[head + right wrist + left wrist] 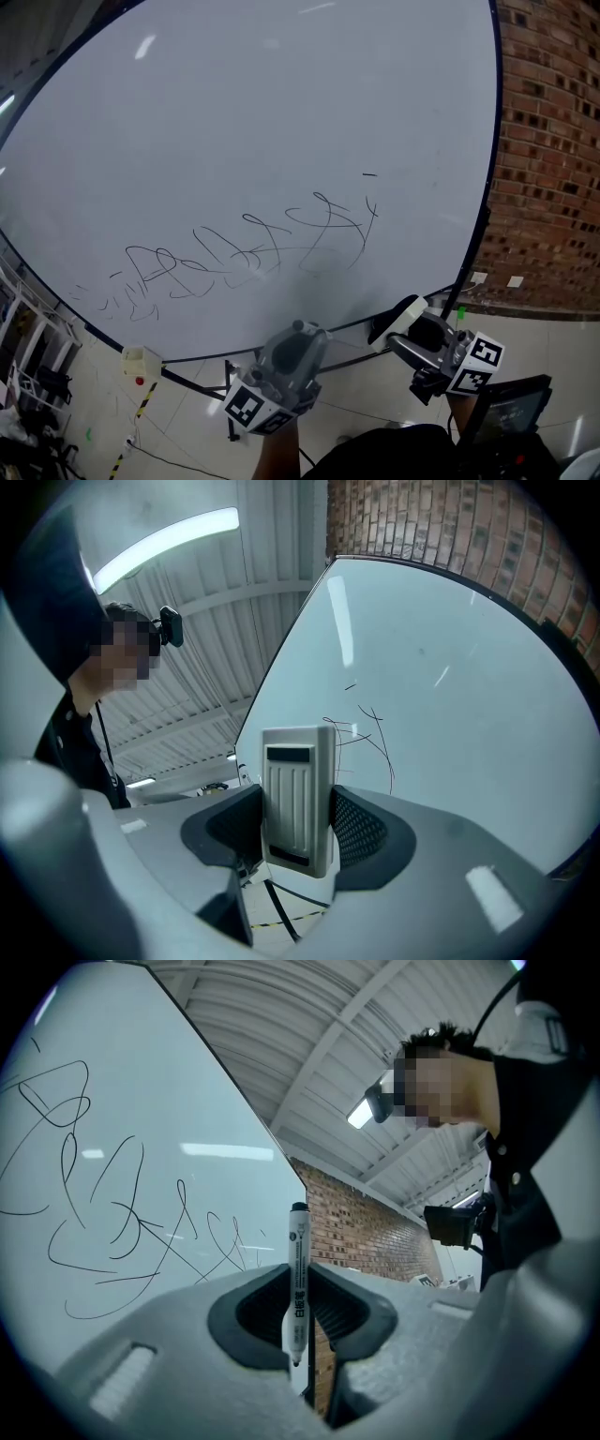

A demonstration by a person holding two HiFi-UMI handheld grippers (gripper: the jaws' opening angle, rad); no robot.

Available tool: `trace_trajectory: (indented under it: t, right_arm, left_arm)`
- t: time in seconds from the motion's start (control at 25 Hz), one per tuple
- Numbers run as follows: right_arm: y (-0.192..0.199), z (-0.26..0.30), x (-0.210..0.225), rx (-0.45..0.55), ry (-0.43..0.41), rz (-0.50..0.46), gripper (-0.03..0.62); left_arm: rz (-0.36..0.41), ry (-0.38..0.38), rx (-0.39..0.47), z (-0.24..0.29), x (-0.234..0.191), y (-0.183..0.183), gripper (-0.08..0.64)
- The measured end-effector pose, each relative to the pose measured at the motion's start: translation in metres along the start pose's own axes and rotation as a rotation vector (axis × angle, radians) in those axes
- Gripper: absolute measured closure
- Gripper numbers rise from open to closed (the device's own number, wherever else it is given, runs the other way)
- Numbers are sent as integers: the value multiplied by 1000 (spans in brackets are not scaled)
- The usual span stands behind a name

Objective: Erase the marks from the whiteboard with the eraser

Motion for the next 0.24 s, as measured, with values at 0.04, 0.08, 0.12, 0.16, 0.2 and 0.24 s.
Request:
trace_trajectory:
  t: [0.04,0.08,0.12,0.16,0.2,0.24]
  right_arm:
    - [0,0,1,4,1,-3,356]
    - [-1,-1,1,7,2,-1,356]
    - [-1,-1,1,8,2,4,356]
    - [-1,-2,0,7,2,11,356]
    - [-1,-2,0,6,1,19,356]
    - [-1,-3,0,4,-1,28,356]
  left_arm:
    - [1,-2,0,0,0,0,502]
    - [1,-4,1,0,1,-1,503]
    - [2,-5,3,1,2,-2,503]
    - [3,-4,5,3,3,-3,502]
    - [3,-3,6,4,4,-5,503]
    - [4,-3,5,5,4,-6,503]
Point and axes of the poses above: the fingertips, and each gripper's own axes: z forward along the fingers, x to its right, y out of its underside, the point moved 4 cm from there along -z, backward along the fingers, and after that the axes turned 3 degrees about z, right-handed, at the moved point
